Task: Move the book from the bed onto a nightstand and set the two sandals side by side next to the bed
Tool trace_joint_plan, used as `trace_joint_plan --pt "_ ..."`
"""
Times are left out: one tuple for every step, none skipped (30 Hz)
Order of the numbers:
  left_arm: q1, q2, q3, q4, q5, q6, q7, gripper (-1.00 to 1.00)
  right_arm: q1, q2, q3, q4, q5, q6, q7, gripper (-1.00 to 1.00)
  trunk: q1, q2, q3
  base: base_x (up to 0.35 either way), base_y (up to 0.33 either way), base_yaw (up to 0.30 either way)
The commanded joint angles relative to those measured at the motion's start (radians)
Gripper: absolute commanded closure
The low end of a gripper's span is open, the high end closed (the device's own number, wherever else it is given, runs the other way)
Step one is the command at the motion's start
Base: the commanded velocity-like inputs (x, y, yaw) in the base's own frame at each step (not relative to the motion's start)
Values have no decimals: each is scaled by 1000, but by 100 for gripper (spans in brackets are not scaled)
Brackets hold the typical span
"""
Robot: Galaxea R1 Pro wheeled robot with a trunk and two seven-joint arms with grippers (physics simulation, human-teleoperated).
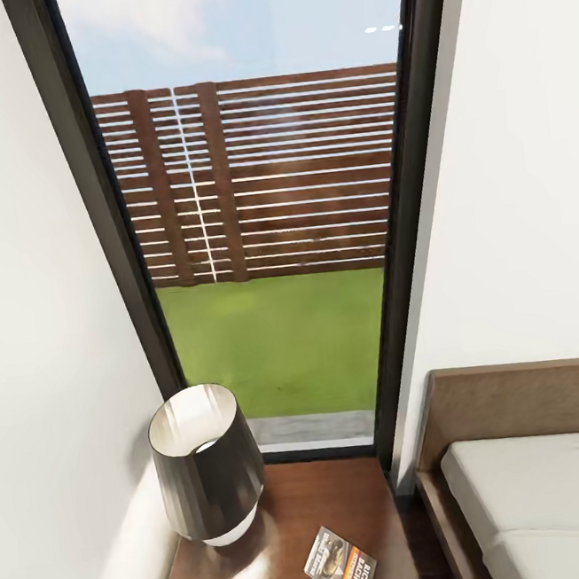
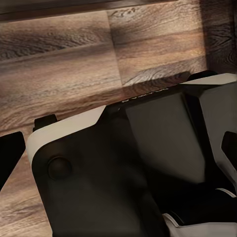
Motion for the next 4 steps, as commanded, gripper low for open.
trace_joint_plan --pt "-1 0 8 1 -10 -4 -2 -100 -2 0 -8 4 -2 -3 4 -100 0 -1 -1 0 0 0" --pt "-1 0 8 1 -10 -4 -2 -100 -2 0 -8 4 -2 -3 4 -100 0 -1 -1 0 0 0" --pt "-1 0 8 1 -10 -4 -2 -100 -2 0 -8 4 -2 -3 4 -100 0 -1 -1 0 0 0" --pt "-1 0 8 1 -10 -4 -2 -100 -2 0 -8 4 -2 -3 4 -100 0 -1 -1 0 0 0"
